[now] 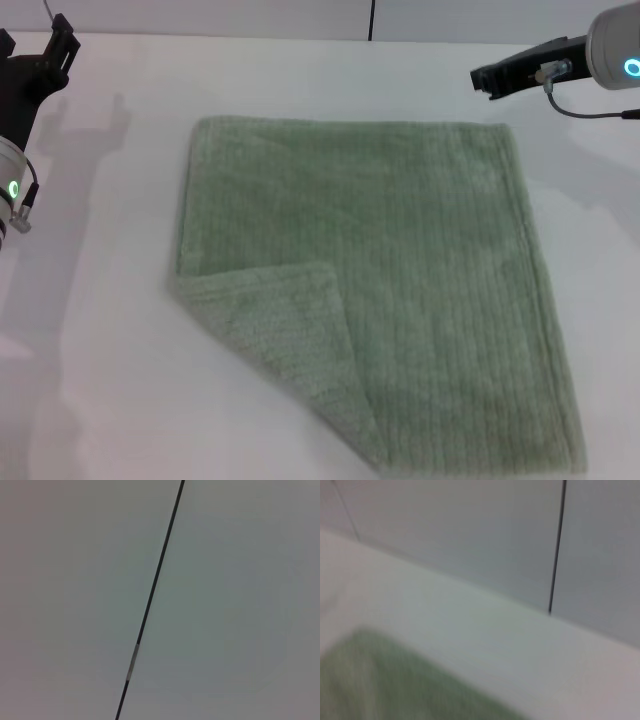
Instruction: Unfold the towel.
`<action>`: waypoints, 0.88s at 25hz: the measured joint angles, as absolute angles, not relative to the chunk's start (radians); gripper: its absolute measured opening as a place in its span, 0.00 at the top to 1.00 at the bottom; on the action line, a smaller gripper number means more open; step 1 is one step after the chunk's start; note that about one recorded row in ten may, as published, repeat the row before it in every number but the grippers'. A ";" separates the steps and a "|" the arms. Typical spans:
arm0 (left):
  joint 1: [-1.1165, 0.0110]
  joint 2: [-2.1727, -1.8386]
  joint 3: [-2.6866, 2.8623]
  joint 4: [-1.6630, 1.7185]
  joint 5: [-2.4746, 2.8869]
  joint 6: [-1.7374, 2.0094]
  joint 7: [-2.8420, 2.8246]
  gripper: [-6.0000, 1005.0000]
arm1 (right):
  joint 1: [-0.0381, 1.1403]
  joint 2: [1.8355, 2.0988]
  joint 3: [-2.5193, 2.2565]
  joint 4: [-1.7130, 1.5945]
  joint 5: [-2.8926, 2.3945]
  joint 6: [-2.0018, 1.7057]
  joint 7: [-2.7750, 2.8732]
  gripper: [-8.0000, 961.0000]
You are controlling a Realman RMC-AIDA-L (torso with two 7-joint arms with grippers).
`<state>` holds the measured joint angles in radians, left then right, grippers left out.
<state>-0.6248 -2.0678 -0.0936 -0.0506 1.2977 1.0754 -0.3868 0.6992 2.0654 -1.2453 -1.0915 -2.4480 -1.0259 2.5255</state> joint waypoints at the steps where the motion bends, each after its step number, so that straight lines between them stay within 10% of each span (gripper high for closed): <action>1: -0.626 -2.068 -0.094 -0.051 1.298 1.075 -0.388 0.24 | 0.716 2.065 -1.242 -1.085 -2.488 -1.055 2.531 0.99; 22: -0.651 -2.069 -0.097 -0.052 1.298 1.071 -0.391 0.24 | 0.944 2.012 -1.224 -0.690 -2.611 -1.126 2.405 0.99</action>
<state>-0.6510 -2.0693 -0.0970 -0.0522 1.2977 1.0715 -0.3912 0.9438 2.0123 -1.2240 -0.6896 -2.6108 -1.1255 2.4046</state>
